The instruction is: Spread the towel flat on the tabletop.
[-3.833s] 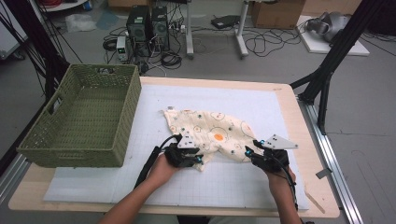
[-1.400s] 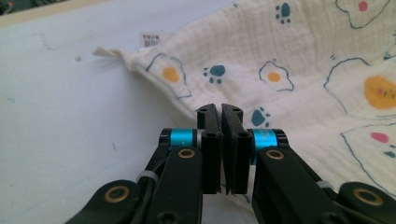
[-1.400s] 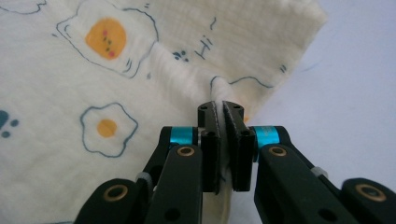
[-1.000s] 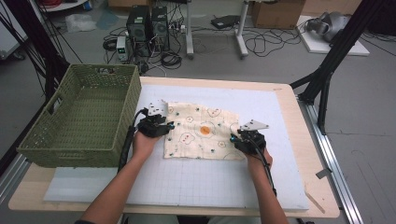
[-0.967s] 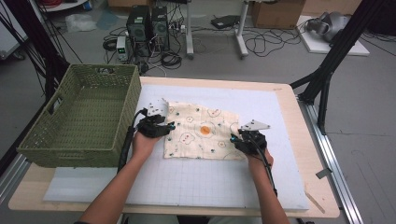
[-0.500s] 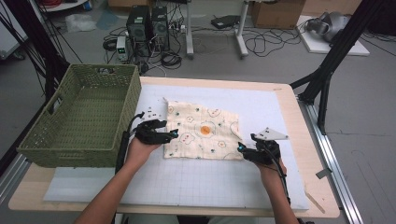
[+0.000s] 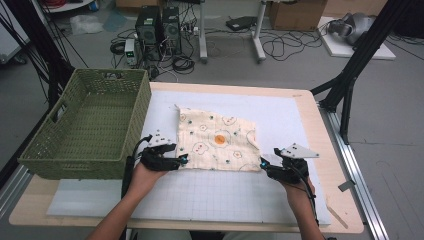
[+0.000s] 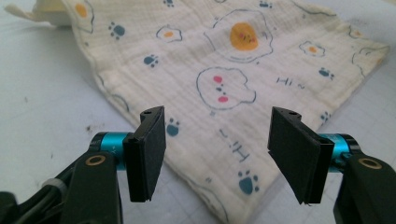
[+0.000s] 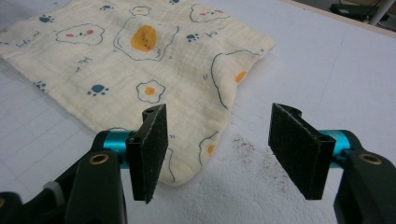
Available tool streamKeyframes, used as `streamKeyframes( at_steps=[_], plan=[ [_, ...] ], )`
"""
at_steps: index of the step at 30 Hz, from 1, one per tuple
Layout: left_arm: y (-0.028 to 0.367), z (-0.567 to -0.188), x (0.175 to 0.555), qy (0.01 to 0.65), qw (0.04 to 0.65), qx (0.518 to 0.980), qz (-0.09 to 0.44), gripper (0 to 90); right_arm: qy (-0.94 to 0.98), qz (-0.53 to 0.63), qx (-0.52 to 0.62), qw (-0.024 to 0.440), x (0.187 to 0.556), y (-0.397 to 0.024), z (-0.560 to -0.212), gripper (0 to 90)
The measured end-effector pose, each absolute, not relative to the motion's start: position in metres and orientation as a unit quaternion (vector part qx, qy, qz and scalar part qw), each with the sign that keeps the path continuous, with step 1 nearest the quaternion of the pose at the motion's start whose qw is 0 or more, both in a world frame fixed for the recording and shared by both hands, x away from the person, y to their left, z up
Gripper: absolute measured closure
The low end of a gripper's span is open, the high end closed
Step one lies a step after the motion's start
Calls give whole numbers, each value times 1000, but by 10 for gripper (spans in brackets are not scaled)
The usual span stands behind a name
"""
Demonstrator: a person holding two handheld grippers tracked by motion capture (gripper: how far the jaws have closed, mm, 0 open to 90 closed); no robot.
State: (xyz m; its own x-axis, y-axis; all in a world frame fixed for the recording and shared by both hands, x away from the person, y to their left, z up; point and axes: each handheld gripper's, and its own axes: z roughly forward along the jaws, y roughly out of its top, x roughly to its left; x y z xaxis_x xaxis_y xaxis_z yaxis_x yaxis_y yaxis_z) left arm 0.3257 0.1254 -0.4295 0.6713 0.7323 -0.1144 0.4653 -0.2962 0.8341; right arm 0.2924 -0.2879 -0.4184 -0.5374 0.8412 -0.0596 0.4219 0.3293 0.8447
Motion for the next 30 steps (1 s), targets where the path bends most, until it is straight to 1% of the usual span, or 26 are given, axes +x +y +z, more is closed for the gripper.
streamKeyframes(
  at_steps=[6,11,15,17,18,19,20,24,26,28,30],
  plan=[
    [130,-434,318,377,452,798,132,399,776,411,407,250,293,-288,-420,379],
    [128,-435,310,354,444,815,116,452,781,409,400,250,292,-284,-421,388],
    [125,-439,308,344,432,825,116,499,786,408,394,246,290,-282,-422,399],
    [121,-444,308,338,418,834,124,550,788,407,392,244,290,-280,-422,408],
    [119,-446,307,333,409,840,128,586,789,408,390,242,290,-280,-422,410],
    [118,-448,306,329,409,839,143,626,791,407,389,241,290,-279,-423,415],
    [118,-448,306,328,406,840,151,678,792,406,389,237,290,-278,-423,417],
    [119,-449,307,323,401,840,170,822,797,405,383,231,291,-275,-426,426],
    [120,-448,308,321,398,842,172,852,801,404,380,227,292,-273,-428,431],
    [120,-448,307,318,398,843,174,863,806,402,375,220,293,-269,-431,443],
    [122,-447,304,318,402,843,164,866,814,397,369,210,294,-264,-434,464]
  ],
)
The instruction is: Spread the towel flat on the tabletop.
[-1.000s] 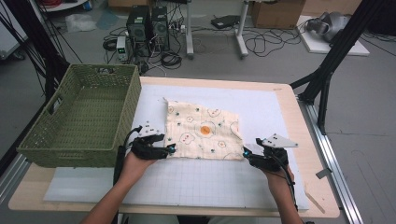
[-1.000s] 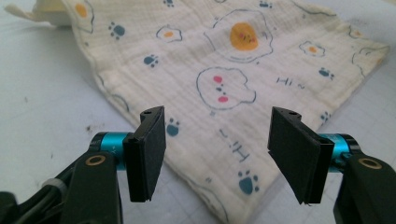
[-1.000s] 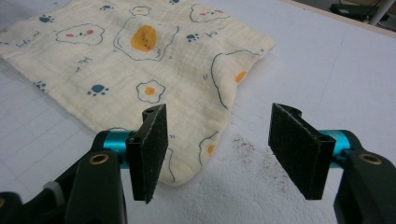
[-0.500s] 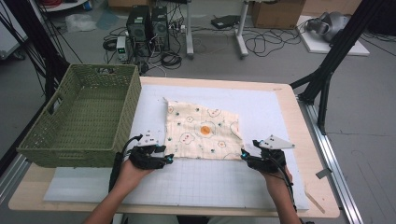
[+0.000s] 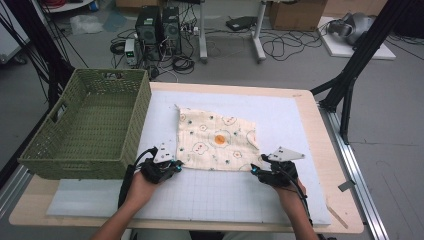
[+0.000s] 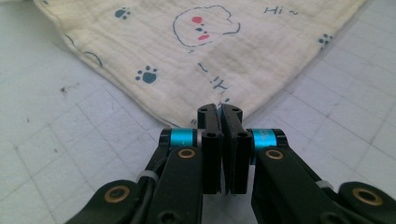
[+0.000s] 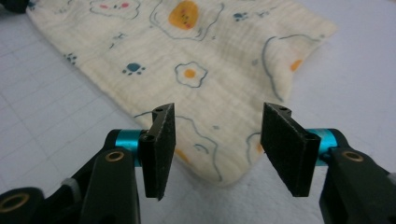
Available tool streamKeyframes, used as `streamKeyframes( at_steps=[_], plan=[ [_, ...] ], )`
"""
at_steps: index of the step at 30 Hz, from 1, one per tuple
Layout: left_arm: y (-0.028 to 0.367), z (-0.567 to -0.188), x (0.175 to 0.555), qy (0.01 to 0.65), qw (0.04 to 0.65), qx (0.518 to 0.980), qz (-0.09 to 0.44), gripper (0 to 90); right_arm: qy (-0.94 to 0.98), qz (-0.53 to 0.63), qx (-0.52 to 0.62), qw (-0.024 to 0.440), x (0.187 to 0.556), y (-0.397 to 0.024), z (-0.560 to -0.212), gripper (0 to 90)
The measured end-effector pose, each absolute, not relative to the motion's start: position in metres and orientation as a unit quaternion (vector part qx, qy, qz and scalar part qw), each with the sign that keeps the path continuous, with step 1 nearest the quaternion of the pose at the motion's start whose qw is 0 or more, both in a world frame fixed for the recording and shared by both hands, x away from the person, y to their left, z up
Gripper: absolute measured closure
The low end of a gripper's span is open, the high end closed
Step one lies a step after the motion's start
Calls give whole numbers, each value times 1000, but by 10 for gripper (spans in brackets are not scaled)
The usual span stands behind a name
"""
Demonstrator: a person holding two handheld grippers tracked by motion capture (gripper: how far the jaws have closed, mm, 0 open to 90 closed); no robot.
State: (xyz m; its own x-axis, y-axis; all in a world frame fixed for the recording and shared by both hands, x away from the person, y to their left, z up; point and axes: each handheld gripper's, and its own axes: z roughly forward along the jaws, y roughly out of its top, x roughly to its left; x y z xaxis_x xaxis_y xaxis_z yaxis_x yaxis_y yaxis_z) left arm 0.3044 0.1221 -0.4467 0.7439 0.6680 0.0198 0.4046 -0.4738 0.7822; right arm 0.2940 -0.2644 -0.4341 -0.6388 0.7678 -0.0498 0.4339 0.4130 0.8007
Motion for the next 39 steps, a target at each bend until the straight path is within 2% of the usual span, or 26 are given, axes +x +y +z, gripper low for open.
streamKeyframes(
  at_steps=[8,10,12,16,17,25,39],
  plan=[
    [132,-440,290,305,413,844,155,866,835,385,347,185,297,-248,-440,535],
    [136,-439,287,306,417,842,153,866,838,374,348,189,297,-245,-441,579],
    [139,-438,285,306,422,840,153,866,846,364,346,178,299,-241,-445,628],
    [142,-437,281,307,430,836,148,866,851,371,338,158,295,-239,-446,856],
    [142,-437,279,306,432,836,146,865,853,369,332,161,294,-238,-446,867],
    [146,-439,265,301,429,841,133,865,862,361,323,151,274,-238,-442,873],
    [157,-436,232,281,430,853,90,863,879,354,289,135,215,-234,-438,872]
  ],
)
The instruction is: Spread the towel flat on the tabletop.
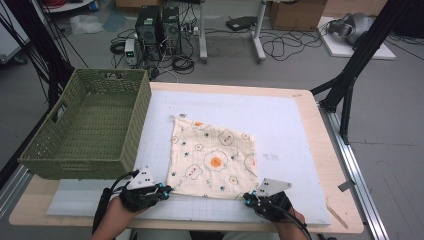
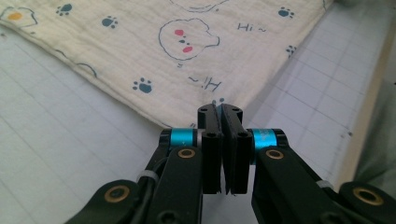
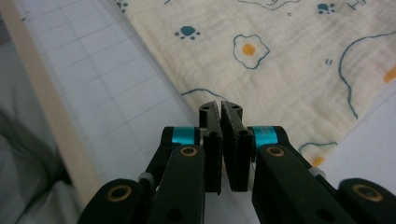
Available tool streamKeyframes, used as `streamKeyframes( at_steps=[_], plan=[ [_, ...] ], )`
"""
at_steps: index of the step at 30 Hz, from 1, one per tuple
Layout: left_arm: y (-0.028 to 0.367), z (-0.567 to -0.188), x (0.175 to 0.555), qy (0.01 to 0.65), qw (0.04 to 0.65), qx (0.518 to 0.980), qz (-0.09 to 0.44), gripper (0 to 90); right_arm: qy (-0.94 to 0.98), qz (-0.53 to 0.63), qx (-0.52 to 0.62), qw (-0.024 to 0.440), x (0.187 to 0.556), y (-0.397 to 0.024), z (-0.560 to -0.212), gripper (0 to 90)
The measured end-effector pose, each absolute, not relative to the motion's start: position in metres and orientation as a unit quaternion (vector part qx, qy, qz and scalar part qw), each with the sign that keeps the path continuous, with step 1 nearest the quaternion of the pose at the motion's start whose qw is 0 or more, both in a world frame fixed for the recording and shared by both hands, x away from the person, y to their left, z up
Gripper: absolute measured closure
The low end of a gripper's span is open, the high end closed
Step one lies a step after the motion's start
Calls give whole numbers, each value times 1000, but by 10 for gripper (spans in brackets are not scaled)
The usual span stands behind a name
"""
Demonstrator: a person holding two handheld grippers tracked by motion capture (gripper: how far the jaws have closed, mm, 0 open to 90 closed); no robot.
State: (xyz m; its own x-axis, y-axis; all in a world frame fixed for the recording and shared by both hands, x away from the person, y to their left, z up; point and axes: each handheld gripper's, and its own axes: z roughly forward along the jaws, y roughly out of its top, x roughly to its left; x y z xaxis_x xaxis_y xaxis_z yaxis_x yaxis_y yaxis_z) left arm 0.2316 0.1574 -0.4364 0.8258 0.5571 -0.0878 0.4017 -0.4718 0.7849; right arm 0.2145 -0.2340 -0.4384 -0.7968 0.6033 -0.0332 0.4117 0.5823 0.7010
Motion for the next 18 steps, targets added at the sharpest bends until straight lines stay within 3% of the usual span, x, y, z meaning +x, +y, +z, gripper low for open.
streamKeyframes(
  at_steps=[2,3,5,6,12,18],
  plan=[
    [158,-438,232,275,431,855,84,847,879,358,286,133,209,-234,-438,859],
    [158,-438,234,279,433,853,81,798,877,362,286,136,208,-235,-437,834],
    [157,-436,244,302,437,843,81,546,863,380,298,146,211,-237,-432,748],
    [158,-433,248,309,446,836,84,518,857,389,304,150,213,-239,-431,720],
    [158,-421,285,361,480,790,122,456,813,416,359,194,239,-253,-416,617],
    [150,-435,325,406,448,783,146,456,794,398,413,203,280,-258,-426,560]
  ],
)
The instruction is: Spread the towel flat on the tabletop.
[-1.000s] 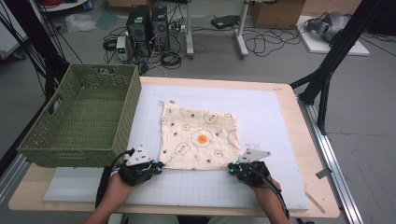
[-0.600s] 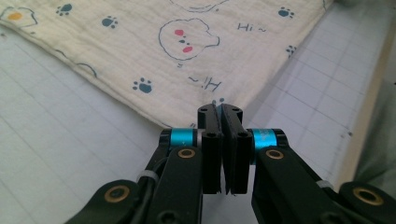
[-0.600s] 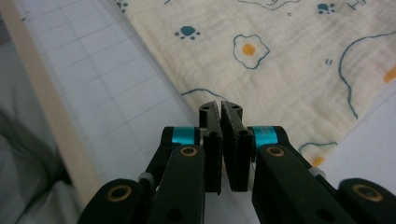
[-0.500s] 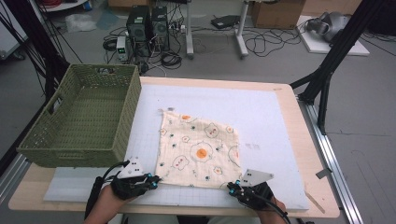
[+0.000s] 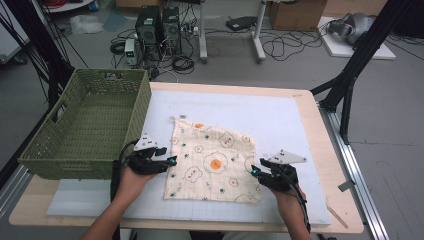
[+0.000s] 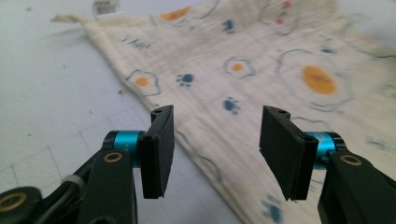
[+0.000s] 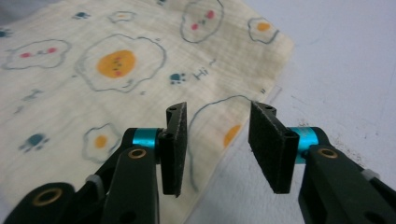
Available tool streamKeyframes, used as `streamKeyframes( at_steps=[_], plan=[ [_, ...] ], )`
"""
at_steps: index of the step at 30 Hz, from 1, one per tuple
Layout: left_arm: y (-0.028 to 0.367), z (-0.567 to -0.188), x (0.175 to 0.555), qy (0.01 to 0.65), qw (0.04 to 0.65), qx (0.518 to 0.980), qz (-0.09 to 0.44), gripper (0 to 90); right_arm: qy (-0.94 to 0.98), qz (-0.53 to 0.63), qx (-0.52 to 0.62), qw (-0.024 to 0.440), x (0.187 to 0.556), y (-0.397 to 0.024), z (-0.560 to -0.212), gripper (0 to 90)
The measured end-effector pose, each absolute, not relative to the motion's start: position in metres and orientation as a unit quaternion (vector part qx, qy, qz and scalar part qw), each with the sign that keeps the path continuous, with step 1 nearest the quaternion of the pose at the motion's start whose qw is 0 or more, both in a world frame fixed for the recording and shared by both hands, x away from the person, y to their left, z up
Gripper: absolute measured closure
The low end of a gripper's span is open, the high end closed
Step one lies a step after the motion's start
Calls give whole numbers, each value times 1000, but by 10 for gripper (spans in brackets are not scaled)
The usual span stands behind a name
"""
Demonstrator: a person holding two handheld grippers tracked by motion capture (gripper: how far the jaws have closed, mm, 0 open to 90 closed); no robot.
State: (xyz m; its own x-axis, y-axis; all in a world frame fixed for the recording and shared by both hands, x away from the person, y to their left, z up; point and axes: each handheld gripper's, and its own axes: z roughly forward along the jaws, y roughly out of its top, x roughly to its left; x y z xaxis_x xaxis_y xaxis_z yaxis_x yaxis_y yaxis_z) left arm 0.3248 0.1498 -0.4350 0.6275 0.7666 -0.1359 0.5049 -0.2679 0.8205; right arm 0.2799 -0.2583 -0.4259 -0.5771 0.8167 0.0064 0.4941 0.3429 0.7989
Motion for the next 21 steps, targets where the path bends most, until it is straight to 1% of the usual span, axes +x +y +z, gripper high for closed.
streamKeyframes(
  at_steps=[4,6,8,9,10,11,12,13,18,21],
  plan=[
    [142,-447,332,397,406,809,150,471,807,383,410,186,293,-246,-435,563],
    [140,-449,331,394,403,811,158,489,812,377,410,175,297,-240,-439,565],
    [139,-450,329,386,400,813,172,541,819,366,409,167,300,-233,-444,591],
    [140,-451,327,381,403,814,174,598,820,364,406,175,300,-230,-446,628],
    [140,-451,325,371,408,817,171,653,820,369,403,172,299,-230,-447,679],
    [139,-451,324,363,410,820,165,797,817,376,405,166,299,-231,-449,733],
    [136,-451,322,358,406,823,172,856,815,379,406,164,299,-231,-449,799],
    [135,-450,320,356,404,824,176,863,817,380,403,160,298,-231,-449,876],
    [137,-448,313,360,422,818,153,870,827,375,389,154,292,-232,-445,886],
    [137,-445,308,351,421,824,143,870,827,385,383,148,285,-235,-441,886]
  ],
)
